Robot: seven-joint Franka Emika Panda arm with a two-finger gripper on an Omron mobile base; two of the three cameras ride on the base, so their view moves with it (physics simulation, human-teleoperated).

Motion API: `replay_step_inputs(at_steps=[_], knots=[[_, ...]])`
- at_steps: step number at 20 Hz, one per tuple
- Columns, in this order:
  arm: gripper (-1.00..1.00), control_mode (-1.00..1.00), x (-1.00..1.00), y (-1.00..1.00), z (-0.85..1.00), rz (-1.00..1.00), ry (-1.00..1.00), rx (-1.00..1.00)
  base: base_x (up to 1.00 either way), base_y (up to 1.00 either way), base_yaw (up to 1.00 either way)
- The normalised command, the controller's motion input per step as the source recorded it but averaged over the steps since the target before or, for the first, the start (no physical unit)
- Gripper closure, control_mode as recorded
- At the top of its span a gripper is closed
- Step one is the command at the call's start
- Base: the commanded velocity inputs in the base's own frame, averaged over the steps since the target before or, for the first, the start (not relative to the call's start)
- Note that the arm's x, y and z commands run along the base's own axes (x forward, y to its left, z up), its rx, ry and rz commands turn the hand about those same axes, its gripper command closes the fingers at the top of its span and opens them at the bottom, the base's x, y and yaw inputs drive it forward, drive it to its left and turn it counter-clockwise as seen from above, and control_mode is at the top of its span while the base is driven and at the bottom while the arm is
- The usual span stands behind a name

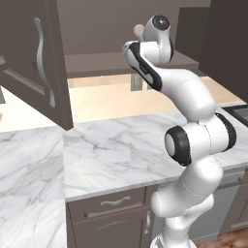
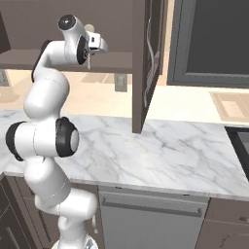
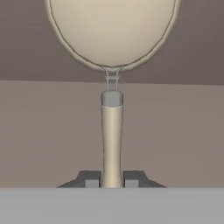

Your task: Pick up the dish brush and dish brush from the sink, and place them back in the cabinet, and close the cabinet doors.

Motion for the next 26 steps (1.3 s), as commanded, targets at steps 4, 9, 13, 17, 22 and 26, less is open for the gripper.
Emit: replay_step_inputs(at_steps=[4,9,13,17,22,26], knots=[[1.00,-1.00,0.34,0.00,0.00,0.00,0.00,0.00,0.00,0.00,0.00],[1.00,-1.00,0.28,0.00,0.00,0.00,0.00,0.00,0.00,0.00,0.00],[1.00,-1.00,0.28,0.00,0.00,0.00,0.00,0.00,0.00,0.00,0.00],[1.00,-1.00,0.31,0.00,0.00,0.00,0.00,0.00,0.00,0.00,0.00],[1.00,-1.00,0.31,0.00,-0.01,0.00,0.00,0.00,0.00,0.00,0.00],[1.00,-1.00,0.27,0.00,-0.05,0.00,-0.01,0.00,0.00,0.00,0.00]])
